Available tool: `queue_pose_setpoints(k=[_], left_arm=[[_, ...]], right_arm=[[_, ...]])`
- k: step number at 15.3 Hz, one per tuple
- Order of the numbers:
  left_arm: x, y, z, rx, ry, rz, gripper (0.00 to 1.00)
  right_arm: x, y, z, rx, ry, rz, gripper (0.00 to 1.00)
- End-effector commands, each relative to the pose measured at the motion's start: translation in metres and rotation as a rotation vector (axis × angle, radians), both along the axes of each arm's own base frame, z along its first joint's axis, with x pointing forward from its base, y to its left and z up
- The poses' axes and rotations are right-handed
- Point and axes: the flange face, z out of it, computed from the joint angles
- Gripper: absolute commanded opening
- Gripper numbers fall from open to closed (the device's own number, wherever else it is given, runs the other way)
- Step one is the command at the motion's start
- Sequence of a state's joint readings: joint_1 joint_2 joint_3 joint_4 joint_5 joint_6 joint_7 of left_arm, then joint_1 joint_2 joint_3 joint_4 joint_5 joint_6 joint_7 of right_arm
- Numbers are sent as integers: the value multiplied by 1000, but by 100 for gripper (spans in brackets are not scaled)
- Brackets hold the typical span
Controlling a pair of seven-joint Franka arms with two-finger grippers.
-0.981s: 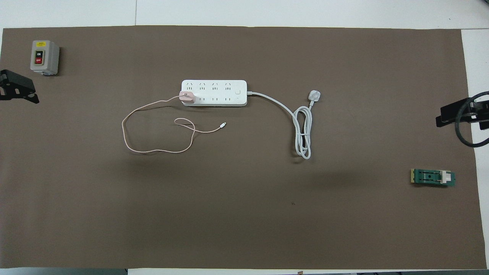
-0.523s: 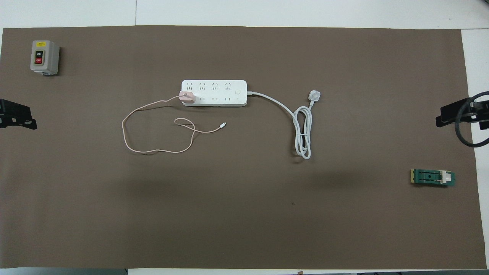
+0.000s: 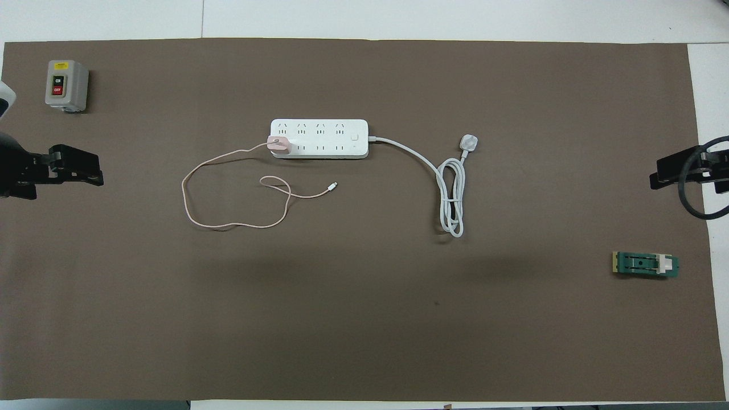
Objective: Plug charger into power strip
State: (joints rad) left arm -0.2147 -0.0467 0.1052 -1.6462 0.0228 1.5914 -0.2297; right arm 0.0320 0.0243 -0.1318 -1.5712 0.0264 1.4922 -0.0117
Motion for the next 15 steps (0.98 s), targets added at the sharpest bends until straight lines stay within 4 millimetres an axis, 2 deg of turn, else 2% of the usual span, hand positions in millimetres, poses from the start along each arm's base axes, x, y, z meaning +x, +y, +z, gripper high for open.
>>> queue_pose_setpoints(k=[1, 6, 15], left_arm=[[-3, 1, -2, -9, -9, -109, 100], [-4, 2, -1, -33, -4, -220, 100], [-5, 1, -3, -61, 8, -217, 100]], right_arm=[[-8, 0, 1, -5, 8, -8, 100], [-8, 0, 1, -5, 8, -8, 100], [-8, 0, 1, -5, 8, -8, 100]])
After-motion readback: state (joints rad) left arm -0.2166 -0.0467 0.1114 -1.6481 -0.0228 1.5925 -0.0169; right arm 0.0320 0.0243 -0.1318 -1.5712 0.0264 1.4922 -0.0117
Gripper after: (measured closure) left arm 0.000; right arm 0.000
